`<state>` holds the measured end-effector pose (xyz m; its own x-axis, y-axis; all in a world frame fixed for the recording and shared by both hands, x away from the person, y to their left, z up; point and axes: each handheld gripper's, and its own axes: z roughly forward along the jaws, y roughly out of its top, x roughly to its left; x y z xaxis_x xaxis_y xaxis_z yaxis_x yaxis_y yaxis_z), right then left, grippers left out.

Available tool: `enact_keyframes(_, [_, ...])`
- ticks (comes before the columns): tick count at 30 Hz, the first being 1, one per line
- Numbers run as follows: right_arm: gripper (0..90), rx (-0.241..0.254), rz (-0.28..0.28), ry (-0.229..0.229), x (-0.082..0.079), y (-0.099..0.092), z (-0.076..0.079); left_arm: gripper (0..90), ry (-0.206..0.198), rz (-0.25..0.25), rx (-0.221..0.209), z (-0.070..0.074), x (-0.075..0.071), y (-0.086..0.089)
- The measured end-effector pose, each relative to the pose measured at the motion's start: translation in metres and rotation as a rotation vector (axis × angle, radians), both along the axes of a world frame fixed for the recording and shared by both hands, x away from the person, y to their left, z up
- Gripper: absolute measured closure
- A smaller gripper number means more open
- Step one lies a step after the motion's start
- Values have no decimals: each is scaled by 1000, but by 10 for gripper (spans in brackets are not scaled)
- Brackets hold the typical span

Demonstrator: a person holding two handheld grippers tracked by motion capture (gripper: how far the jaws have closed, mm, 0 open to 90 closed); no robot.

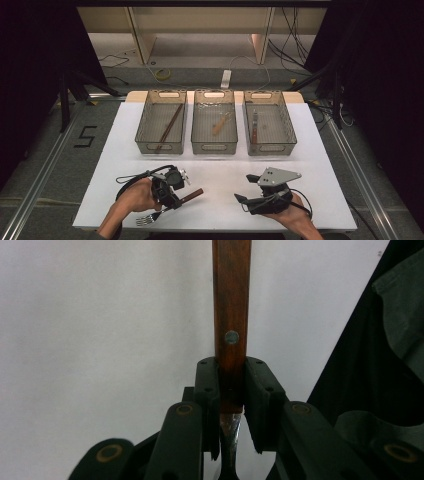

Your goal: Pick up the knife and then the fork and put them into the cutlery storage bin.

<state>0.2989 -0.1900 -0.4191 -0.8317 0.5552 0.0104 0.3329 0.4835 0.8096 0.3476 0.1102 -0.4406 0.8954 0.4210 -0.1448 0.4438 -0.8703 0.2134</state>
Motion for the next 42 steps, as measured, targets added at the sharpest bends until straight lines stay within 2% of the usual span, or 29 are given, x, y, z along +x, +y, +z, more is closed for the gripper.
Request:
enact_keyframes(4, [305, -10, 48, -35, -9, 14, 2, 772, 24, -4, -11, 1, 0, -4])
enact_keyframes(5, [305, -18, 63, -44, -11, 18, 2, 772, 24, -12, -7, 2, -1, -6])
enact_keyframes(7, [305, -35, 93, -63, -16, 25, 2, 772, 44, -10, -26, 3, -1, -9])
enact_keyframes(9, [305, -58, 120, -91, -20, 34, 1, 772, 45, -31, -21, 5, -1, -13])
enact_keyframes(11, [305, -90, 150, -118, -25, 42, -1, 772, 56, -37, -33, 6, -2, -17])
enact_keyframes(16, [307, -177, 211, -195, -33, 59, -5, 771, 63, -69, -30, 7, -1, -29])
enact_keyframes(22, [320, -286, 258, -290, -38, 75, -11, 771, 67, -102, -31, 10, -1, -44])
enact_keyframes(24, [327, -331, 273, -339, -38, 79, -14, 771, 63, -114, -23, 11, -1, -46])
enact_keyframes(25, [327, -351, 282, -344, -39, 81, -16, 771, 63, -117, -22, 11, 0, -47])
enact_keyframes(32, [367, -465, 297, -426, -41, 92, -25, 771, 51, -142, -9, 15, -2, -57])
enact_keyframes(34, [400, -524, 317, -464, -41, 95, -28, 771, 45, -147, -10, 17, -4, -60])
enact_keyframes(35, [412, -527, 300, -462, -43, 97, -30, 771, 40, -151, -5, 17, -5, -61])
enact_keyframes(37, [435, -542, 311, -465, -44, 99, -32, 771, 24, -164, 14, 19, -7, -63])
enact_keyframes(39, [463, -572, 316, -498, -45, 100, -33, 771, 25, -173, 13, 21, -7, -64])
enact_keyframes(40, [473, -601, 335, -515, -45, 100, -33, 770, 21, -181, 18, 21, -7, -65])
enact_keyframes(41, [483, -599, 321, -516, -45, 100, -34, 771, 18, -173, 15, 22, -9, -66])
enact_keyframes(42, [495, -611, 329, -525, -45, 101, -35, 770, 20, -172, 11, 22, -10, -67])
